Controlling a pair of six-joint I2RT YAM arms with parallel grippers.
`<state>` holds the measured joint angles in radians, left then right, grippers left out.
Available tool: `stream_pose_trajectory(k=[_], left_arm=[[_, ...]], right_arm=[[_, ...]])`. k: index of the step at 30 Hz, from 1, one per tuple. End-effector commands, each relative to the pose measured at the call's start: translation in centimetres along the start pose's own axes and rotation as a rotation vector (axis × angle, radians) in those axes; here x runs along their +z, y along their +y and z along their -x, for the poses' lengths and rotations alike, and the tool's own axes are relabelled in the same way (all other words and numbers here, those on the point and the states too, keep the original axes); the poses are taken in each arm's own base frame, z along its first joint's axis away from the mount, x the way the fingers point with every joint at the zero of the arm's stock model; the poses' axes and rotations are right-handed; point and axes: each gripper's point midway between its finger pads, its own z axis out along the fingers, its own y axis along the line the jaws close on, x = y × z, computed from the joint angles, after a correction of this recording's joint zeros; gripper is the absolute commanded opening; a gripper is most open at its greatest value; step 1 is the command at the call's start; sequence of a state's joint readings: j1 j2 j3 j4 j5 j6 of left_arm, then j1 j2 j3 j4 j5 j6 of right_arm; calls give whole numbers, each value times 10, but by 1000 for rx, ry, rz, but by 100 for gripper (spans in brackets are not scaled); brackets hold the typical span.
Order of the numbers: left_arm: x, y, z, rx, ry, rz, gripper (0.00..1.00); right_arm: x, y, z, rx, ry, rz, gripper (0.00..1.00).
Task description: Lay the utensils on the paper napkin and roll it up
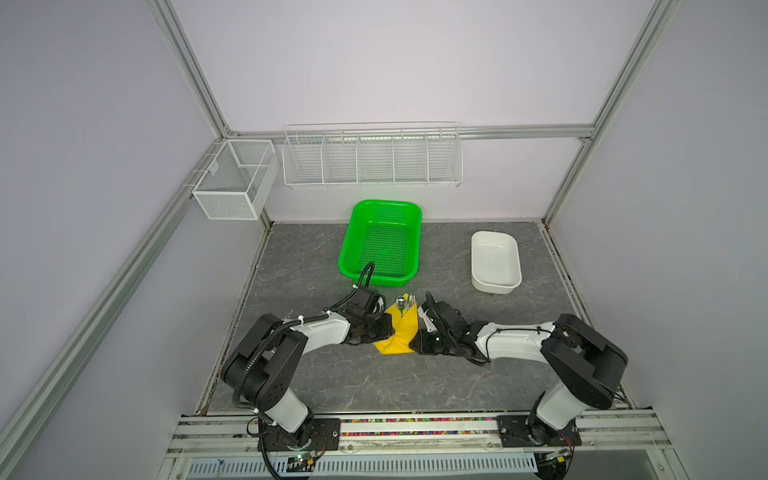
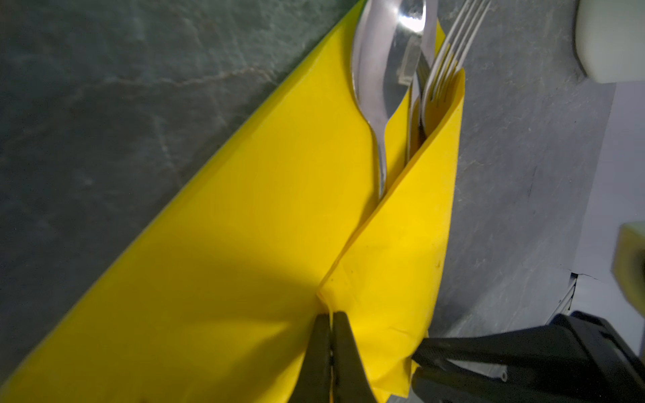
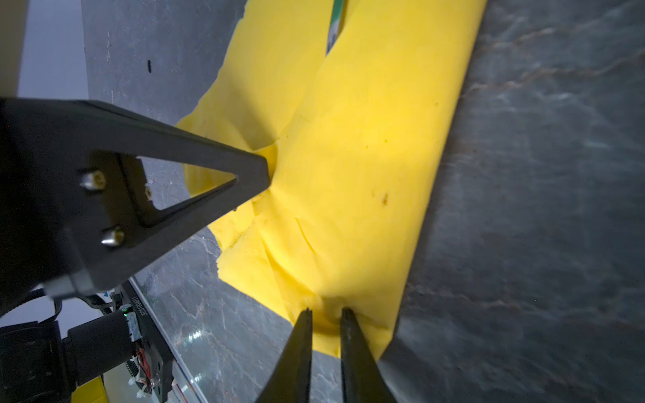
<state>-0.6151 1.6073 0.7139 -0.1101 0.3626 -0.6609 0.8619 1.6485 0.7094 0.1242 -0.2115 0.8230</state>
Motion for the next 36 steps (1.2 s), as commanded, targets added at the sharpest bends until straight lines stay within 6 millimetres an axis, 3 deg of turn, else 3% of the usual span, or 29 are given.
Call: stream_pose_trajectory(k=[1, 7, 12, 22, 29, 36], left_arm=[[0, 6, 0, 8, -5, 16, 0], [0, 8, 0, 10, -7, 26, 0], [0, 8, -1, 11, -4, 26, 0], [1, 8, -1, 9, 0, 25, 0], [1, 6, 1, 11, 1, 20, 0], [1, 7, 2, 8, 0, 21, 0]], right_arm=[[3, -2, -4, 11, 21, -16, 20], [-13, 15, 12, -16, -28, 2, 20], [-11, 25, 16, -19, -31, 44, 20], [4, 0, 1, -3, 24, -48, 21], [-15, 18, 22, -39, -57, -31, 21], [-20, 14, 39, -4, -125, -3, 21]])
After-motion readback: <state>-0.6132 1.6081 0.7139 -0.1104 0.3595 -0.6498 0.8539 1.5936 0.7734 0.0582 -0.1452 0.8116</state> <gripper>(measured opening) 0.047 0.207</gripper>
